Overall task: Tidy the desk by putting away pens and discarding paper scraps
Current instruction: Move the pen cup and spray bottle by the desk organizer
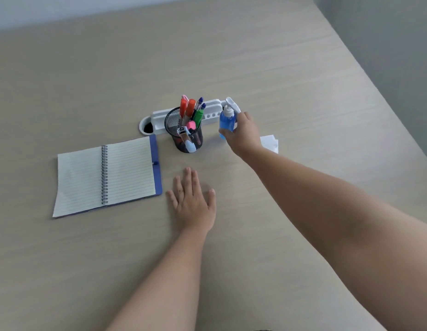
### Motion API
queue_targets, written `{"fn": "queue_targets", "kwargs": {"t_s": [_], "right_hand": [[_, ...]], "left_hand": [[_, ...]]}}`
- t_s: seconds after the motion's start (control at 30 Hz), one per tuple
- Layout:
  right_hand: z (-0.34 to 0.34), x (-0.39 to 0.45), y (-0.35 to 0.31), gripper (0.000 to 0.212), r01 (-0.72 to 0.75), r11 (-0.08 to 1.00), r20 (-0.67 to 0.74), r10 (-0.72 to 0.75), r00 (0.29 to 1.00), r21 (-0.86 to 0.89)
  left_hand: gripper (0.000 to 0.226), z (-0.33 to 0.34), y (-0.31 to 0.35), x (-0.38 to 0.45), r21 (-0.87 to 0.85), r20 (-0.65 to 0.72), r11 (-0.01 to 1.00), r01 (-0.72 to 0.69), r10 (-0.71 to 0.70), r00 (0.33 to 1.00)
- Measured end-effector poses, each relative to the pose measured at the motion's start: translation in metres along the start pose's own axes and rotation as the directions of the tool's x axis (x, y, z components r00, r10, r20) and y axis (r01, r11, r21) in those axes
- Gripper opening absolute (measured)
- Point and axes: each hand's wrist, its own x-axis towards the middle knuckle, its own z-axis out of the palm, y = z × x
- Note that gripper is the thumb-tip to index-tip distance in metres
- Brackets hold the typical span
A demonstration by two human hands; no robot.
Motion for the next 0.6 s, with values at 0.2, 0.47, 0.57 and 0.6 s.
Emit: {"fn": "queue_targets", "kwargs": {"t_s": [0.2,0.47,0.57,0.6], "right_hand": [[0.02,0.023,-0.001,0.051,0.047,0.999,0.018,-0.047,0.999,0.007],[0.011,0.027,0.012,0.073,-0.011,0.998,0.056,0.007,0.998,0.069],[-0.027,0.028,0.037,0.078,-0.059,0.989,0.175,0.082,0.981,-0.133],[-0.045,0.028,0.047,0.078,-0.044,0.972,0.26,0.105,0.96,-0.233]], "left_hand": [[0.072,0.002,0.001,-0.002,0.008,-0.019,1.0,-0.001,0.001,1.0],[0.073,0.005,0.003,-0.001,-0.001,-0.041,1.0,-0.008,0.008,0.999],[0.074,0.005,0.003,-0.001,0.014,-0.038,1.0,-0.013,0.014,0.999],[0.073,0.005,0.004,-0.001,0.021,-0.035,1.0,-0.018,0.018,0.999]]}}
